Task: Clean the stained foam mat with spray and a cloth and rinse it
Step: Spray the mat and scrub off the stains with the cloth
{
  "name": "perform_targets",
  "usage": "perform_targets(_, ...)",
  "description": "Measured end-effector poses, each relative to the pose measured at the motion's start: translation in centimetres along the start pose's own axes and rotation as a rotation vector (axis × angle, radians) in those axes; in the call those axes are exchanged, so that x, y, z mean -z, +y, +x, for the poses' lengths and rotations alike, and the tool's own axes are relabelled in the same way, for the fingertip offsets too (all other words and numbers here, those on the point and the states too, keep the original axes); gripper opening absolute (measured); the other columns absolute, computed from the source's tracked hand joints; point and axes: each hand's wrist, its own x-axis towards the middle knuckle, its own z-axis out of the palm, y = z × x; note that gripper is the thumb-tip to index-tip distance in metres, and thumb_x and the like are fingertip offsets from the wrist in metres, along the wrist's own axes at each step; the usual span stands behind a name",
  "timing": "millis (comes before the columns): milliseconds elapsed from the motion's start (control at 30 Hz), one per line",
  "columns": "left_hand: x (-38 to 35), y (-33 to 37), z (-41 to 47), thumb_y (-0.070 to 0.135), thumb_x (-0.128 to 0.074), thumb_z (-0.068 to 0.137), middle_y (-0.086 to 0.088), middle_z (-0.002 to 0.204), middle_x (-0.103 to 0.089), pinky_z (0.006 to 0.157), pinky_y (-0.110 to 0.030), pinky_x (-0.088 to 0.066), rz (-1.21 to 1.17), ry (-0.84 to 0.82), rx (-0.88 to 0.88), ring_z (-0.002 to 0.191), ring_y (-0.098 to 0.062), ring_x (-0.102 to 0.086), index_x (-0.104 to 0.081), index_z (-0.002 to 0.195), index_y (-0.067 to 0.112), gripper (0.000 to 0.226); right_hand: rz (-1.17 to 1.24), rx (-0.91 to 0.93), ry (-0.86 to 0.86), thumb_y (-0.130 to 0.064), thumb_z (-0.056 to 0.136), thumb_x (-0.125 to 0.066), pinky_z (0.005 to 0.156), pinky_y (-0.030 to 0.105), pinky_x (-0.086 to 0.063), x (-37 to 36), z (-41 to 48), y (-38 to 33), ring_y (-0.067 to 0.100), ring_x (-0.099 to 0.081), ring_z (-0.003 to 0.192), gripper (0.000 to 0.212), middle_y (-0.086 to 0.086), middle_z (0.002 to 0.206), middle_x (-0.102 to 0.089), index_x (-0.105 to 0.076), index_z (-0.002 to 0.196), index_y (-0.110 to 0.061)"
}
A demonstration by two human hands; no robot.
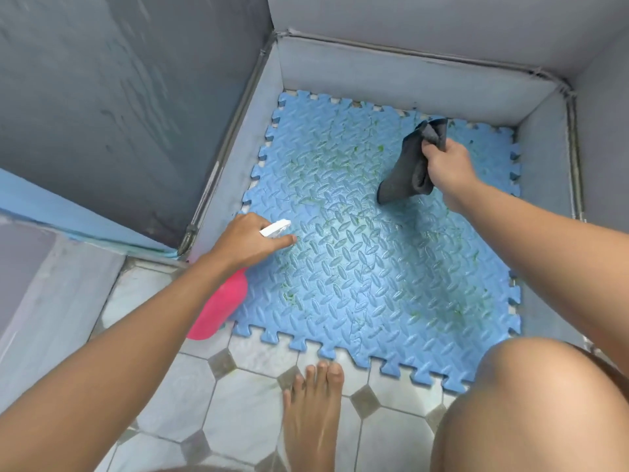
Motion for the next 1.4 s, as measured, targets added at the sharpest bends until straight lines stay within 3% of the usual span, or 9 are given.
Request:
perform_targets(100,0.0,-0.1,-0.5,0.061,-0.081,0.077,0.002,0.046,-0.052,0.053,-0.032,-0.033,-0.014,-0.001,0.008,0.044,-0.015,-0.047,-0.052,0.053,0.012,0.062,-0.009,0.023,0.046,-0.027,0.104,-0.045,0.070,0.026,-0.045,0.5,-0.2,0.1,0.007,-0.055,0.084,0.018,-0.001,0.099,-0.060,-0.059,0.108,-0.016)
perform_targets(267,0.8,-1.2,-1.8,0.051,-0.085,0.079,0.004,0.050,-0.053,0.057,-0.030,-0.031,-0.179,-0.276,-0.076,0.049,-0.011,-0.044,-0.057,0.055,0.012,0.053,-0.071,0.094,0.089,-0.031,0.098,-0.046,0.072,0.035,-0.039,0.5,-0.1,0.4,0.019,-0.053,0.084,0.017,0.000,0.089,-0.056,-0.055,0.092,-0.017)
perform_targets(400,0.6,-2.4,-3.3,0.046,-0.083,0.083,-0.010,0.047,-0.060,0.056,-0.024,-0.042,-0.265,-0.146,0.029,0.046,-0.016,-0.053,-0.060,0.049,0.007,0.057,-0.003,0.104,0.102,-0.037,0.093,-0.046,0.073,0.035,-0.040,-1.6,-0.8,0.5,0.018,-0.053,0.083,0.026,0.000,0.090,-0.057,-0.059,0.096,-0.014)
perform_targets(600,2.1,-3.8,-5.1,0.049,-0.086,0.078,-0.002,0.061,-0.063,0.062,-0.031,-0.044,-0.403,-0.073,0.073,0.054,-0.013,-0.053,-0.065,0.069,0.013,0.042,0.042,0.067,0.059,-0.037,0.096,-0.046,0.077,0.036,-0.047,-3.4,-2.4,2.7,0.018,-0.059,0.088,0.026,-0.001,0.096,-0.062,-0.062,0.105,-0.018)
perform_targets(767,0.7,-3.4,-6.6,0.047,-0.084,0.081,-0.014,0.054,-0.066,0.055,-0.033,-0.051,-0.318,-0.017,0.161,0.045,-0.016,-0.057,-0.069,0.072,-0.002,0.052,0.067,0.096,0.083,-0.030,0.101,-0.046,0.073,0.029,-0.042,-4.0,-2.1,2.6,0.007,-0.051,0.077,0.013,-0.011,0.083,-0.053,-0.055,0.092,-0.026)
perform_targets(900,0.4,-4.3,-7.6,0.051,-0.090,0.072,-0.010,0.064,-0.057,0.067,-0.050,-0.063,-0.369,-0.056,0.201,0.061,-0.022,-0.057,-0.069,0.089,-0.002,0.060,0.053,0.139,0.099,-0.030,0.101,-0.045,0.068,0.025,-0.040,-4.4,-1.4,1.8,0.005,-0.050,0.077,0.011,-0.012,0.085,-0.053,-0.054,0.097,-0.025)
perform_targets(1100,-0.8,-6.4,-10.7,0.044,-0.086,0.078,-0.011,0.054,-0.066,0.057,-0.053,-0.057,-0.433,0.067,0.210,0.047,-0.025,-0.061,-0.074,0.057,0.017,0.037,-0.027,0.150,0.032,-0.033,0.099,-0.046,0.077,0.030,-0.041,-5.9,-1.1,3.2,0.014,-0.052,0.088,0.010,-0.010,0.090,-0.055,-0.054,0.096,-0.027)
perform_targets(1267,-0.6,-7.4,-11.3,0.050,-0.088,0.068,-0.020,0.077,-0.067,0.074,-0.050,-0.064,-0.559,0.133,0.223,0.071,-0.017,-0.065,-0.072,0.090,-0.002,0.059,-0.012,0.152,0.010,-0.031,0.098,-0.047,0.073,0.030,-0.041,-6.8,-1.4,3.5,0.012,-0.052,0.082,0.011,-0.007,0.089,-0.055,-0.055,0.096,-0.025)
perform_targets(1400,-0.9,-7.2,-11.2,0.036,-0.084,0.084,-0.013,0.065,-0.073,0.063,-0.038,-0.056,-0.496,-0.001,0.180,0.057,-0.023,-0.065,-0.075,0.068,0.009,0.033,-0.013,0.163,-0.005,-0.031,0.097,-0.047,0.072,0.032,-0.042,-7.2,-1.9,3.7,0.015,-0.051,0.082,0.011,-0.003,0.091,-0.056,-0.055,0.096,-0.023)
